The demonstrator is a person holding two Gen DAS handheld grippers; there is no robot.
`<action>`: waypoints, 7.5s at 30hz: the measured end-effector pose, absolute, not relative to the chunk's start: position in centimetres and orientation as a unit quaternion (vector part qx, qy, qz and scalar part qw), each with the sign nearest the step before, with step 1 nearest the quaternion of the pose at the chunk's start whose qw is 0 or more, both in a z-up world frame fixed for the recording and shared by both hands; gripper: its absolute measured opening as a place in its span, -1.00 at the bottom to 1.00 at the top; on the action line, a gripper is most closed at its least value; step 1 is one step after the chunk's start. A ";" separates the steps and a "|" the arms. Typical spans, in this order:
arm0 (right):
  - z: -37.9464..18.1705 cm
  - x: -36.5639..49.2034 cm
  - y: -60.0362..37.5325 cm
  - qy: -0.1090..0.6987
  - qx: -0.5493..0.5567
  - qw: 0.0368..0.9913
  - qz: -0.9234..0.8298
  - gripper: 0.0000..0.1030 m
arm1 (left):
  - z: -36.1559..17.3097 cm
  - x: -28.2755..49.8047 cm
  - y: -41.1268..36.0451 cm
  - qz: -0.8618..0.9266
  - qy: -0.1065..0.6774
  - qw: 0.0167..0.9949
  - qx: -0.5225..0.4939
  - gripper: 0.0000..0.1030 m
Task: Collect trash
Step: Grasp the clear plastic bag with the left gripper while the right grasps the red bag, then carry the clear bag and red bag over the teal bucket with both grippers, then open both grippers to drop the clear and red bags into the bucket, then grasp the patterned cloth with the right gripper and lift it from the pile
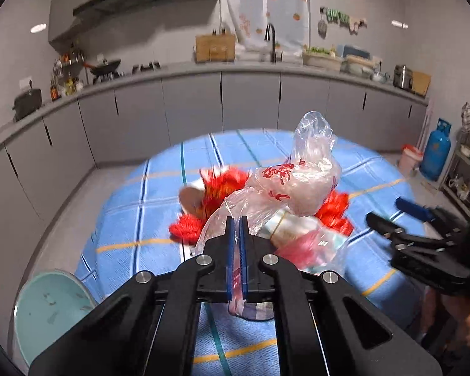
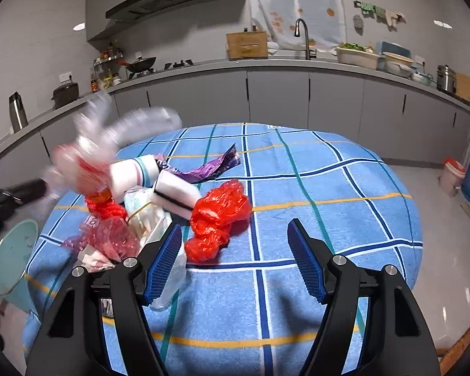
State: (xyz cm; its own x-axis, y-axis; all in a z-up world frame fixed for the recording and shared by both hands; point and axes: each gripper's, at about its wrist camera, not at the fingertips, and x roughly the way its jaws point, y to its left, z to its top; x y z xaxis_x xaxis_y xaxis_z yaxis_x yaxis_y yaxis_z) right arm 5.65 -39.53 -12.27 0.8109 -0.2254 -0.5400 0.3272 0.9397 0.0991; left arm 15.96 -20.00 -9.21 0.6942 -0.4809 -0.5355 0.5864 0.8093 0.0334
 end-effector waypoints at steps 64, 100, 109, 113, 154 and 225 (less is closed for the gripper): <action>-2.9 9.4 -26.6 0.230 0.049 0.971 0.033 -0.94 | -6.6 15.5 -2.8 -0.072 0.249 0.965 0.049 -0.93; -2.8 13.6 -13.6 0.238 0.019 0.949 0.204 -0.94 | -9.3 16.1 7.2 0.030 0.296 0.954 0.014 -0.93; -4.3 14.8 -11.0 0.255 0.013 0.937 0.238 -0.94 | -10.7 16.8 7.9 0.038 0.313 0.949 0.007 -0.93; -5.3 15.2 -9.6 0.264 0.007 0.930 0.255 -0.94 | -11.6 17.3 8.1 0.040 0.323 0.945 0.000 -0.93; -9.8 14.7 -12.1 0.299 0.001 0.930 0.214 -0.23 | -13.6 17.9 5.8 0.013 0.340 0.940 0.003 0.36; -10.1 2.6 -37.7 0.258 0.109 0.955 -0.101 -0.61 | -16.8 18.5 -21.9 -0.252 0.366 0.887 0.126 0.22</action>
